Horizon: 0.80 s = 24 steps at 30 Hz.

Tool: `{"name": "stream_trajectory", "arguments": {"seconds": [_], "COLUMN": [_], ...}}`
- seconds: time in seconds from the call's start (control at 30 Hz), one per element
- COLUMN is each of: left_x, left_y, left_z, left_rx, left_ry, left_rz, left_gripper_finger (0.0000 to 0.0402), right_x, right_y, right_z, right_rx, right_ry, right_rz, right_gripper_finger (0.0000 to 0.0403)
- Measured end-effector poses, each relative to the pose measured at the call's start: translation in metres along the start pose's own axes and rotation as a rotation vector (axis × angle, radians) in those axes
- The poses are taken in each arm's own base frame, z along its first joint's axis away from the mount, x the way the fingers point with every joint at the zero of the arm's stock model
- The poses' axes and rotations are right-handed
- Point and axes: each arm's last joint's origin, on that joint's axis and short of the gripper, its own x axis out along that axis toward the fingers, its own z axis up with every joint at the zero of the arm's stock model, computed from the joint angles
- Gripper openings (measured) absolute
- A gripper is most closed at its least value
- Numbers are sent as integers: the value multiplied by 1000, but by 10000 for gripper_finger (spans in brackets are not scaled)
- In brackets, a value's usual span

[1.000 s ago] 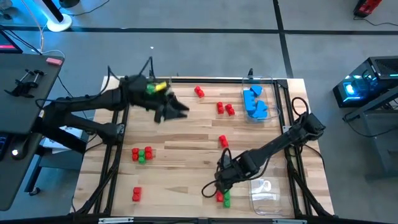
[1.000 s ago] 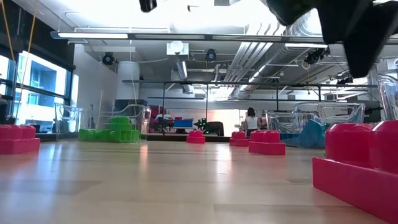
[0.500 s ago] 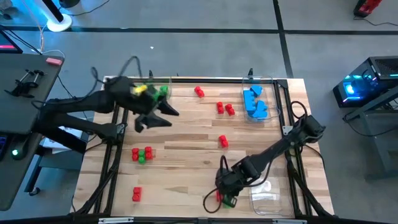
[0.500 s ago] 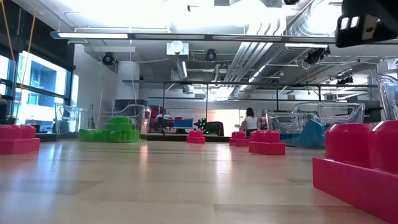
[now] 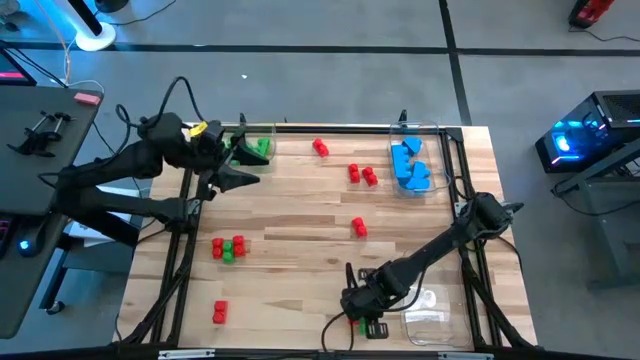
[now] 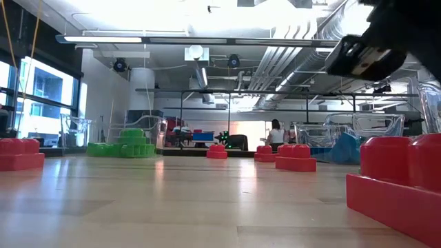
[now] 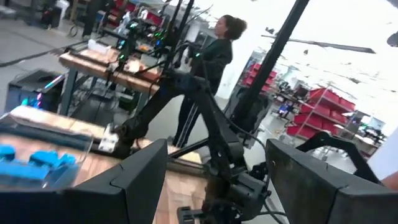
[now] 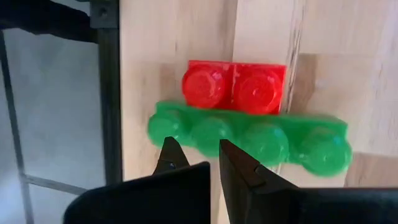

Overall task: Sort blocks
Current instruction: Put the green game piece into the top left transparent bin

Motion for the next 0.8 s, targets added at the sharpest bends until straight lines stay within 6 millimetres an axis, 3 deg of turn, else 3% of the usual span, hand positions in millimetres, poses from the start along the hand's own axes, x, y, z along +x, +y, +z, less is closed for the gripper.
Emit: {"name": "stream_trajectory", "arguments": {"seconds": [0.3, 0.53, 0.8], "left_x": [1, 1, 1], "left_y": [4, 4, 5], "left_z": [-7, -6, -7], "left_rx": [-17, -1, -2], "left_ry": [55, 51, 54], "left_rz": [49, 57, 67], "left_gripper_finger": [257, 257, 257], "right_x": [14, 15, 6], "right_y": [-2, -10, -40], "right_z": [2, -2, 0], "right_rx": [-55, -124, -224], "right_ry": [11, 55, 143], "right_rz": [-10, -117, -254], "right_gripper_finger": [0, 0, 0]}}
